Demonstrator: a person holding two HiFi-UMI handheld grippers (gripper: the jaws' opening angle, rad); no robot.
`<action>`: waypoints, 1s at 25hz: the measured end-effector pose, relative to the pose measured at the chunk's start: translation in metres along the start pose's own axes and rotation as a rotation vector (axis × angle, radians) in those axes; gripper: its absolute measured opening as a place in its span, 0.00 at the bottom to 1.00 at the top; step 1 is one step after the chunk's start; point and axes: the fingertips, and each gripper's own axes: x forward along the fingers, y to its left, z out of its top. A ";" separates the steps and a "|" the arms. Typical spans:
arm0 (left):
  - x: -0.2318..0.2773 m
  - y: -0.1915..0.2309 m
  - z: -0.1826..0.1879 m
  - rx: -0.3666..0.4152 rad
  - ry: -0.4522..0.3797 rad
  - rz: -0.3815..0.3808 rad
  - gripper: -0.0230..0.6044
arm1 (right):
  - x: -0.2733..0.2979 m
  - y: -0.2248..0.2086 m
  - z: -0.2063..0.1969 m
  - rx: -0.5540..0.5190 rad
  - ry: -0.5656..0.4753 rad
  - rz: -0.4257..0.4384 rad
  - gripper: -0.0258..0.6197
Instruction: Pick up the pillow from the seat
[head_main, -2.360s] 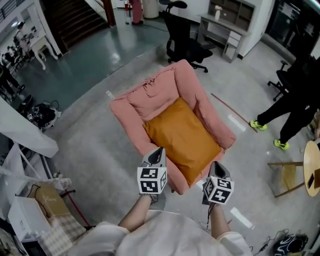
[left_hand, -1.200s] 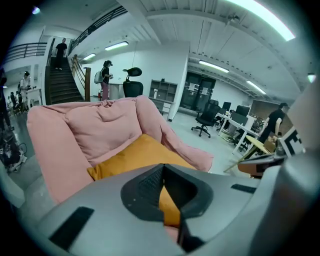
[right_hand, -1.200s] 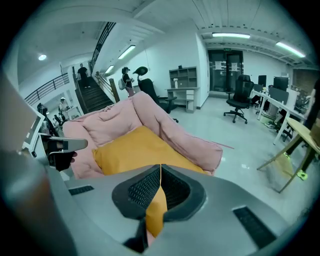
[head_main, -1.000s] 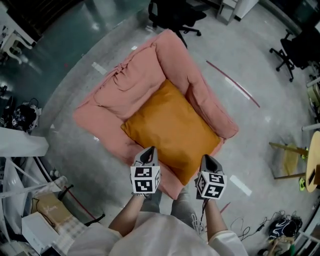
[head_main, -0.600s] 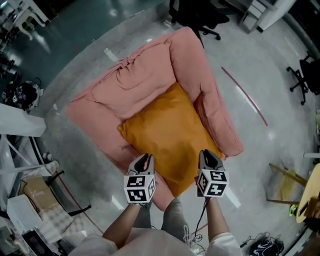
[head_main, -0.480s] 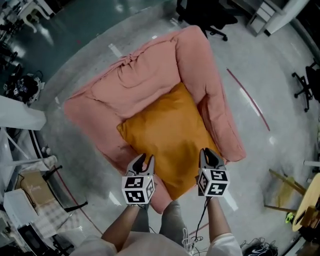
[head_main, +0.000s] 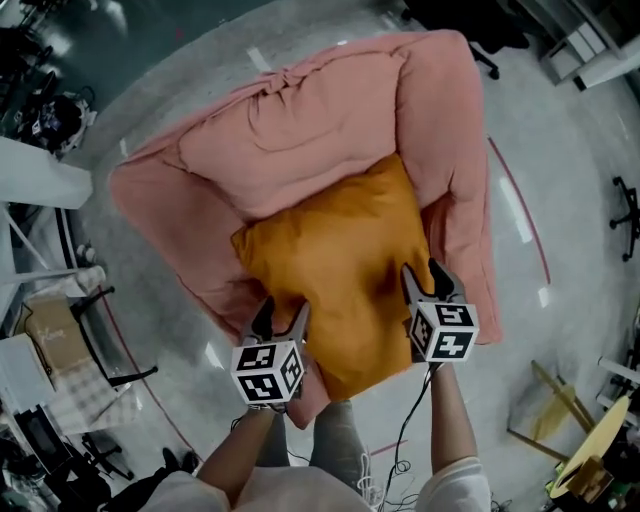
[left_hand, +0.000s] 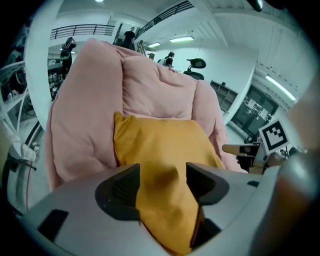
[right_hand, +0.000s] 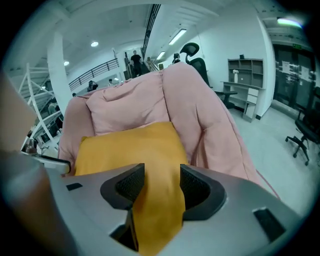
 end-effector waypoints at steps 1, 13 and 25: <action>0.003 0.003 -0.001 -0.012 0.009 0.004 0.51 | 0.008 -0.001 0.001 -0.007 0.014 0.016 0.37; 0.044 0.022 -0.012 -0.070 0.094 0.057 0.57 | 0.081 -0.020 -0.013 -0.014 0.238 0.215 0.52; 0.105 0.033 -0.031 -0.101 0.166 0.032 0.55 | 0.124 -0.014 -0.031 -0.001 0.290 0.334 0.51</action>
